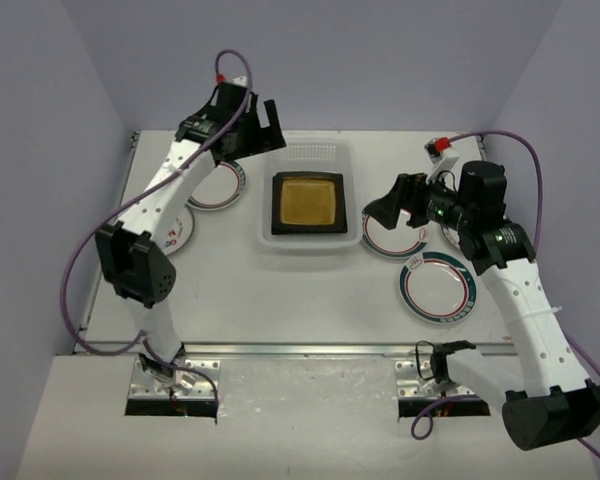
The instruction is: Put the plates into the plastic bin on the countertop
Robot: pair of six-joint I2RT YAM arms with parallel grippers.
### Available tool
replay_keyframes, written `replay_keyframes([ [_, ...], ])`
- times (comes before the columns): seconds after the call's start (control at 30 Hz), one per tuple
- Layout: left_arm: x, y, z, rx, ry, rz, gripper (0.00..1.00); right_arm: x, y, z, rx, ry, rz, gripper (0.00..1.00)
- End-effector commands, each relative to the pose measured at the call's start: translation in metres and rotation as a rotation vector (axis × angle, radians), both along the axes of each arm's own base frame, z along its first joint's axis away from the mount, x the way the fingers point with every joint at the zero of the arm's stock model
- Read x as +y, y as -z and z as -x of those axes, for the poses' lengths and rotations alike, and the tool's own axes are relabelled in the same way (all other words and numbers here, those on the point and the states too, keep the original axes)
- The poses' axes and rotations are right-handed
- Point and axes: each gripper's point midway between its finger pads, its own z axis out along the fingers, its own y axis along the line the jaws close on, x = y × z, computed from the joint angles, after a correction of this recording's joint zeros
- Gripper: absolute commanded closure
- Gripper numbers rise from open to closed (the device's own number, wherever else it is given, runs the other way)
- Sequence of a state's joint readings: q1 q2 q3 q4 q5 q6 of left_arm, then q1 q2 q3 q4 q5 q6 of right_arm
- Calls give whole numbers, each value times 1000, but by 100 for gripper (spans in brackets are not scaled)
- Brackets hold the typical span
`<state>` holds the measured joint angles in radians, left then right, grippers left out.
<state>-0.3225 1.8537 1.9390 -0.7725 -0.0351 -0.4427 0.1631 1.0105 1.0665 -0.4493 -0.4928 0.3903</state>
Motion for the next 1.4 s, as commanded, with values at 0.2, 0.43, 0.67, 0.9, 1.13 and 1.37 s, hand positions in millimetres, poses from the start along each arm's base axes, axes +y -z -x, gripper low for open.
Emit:
replay_keyframes([
  [0.2, 240, 39, 85, -98, -755, 286, 0, 9, -2, 1, -29, -24, -79, 1],
  [0.43, 279, 139, 150, -29, -1071, 499, 0, 20, -2, 15, -62, -117, -116, 1],
  [0.67, 273, 190, 161, -121, -1141, 669, 0, 26, -3, 23, -73, -177, -130, 1],
  [0.9, 283, 216, 159, -90, -1198, 650, 3, 27, -5, 26, -94, -194, -138, 1],
  [1.13, 289, 237, 159, -33, -1260, 634, 29, 27, -6, 26, -102, -191, -140, 1],
  [1.37, 296, 249, 156, -8, -1303, 618, 55, 27, -5, 25, -105, -190, -143, 1],
])
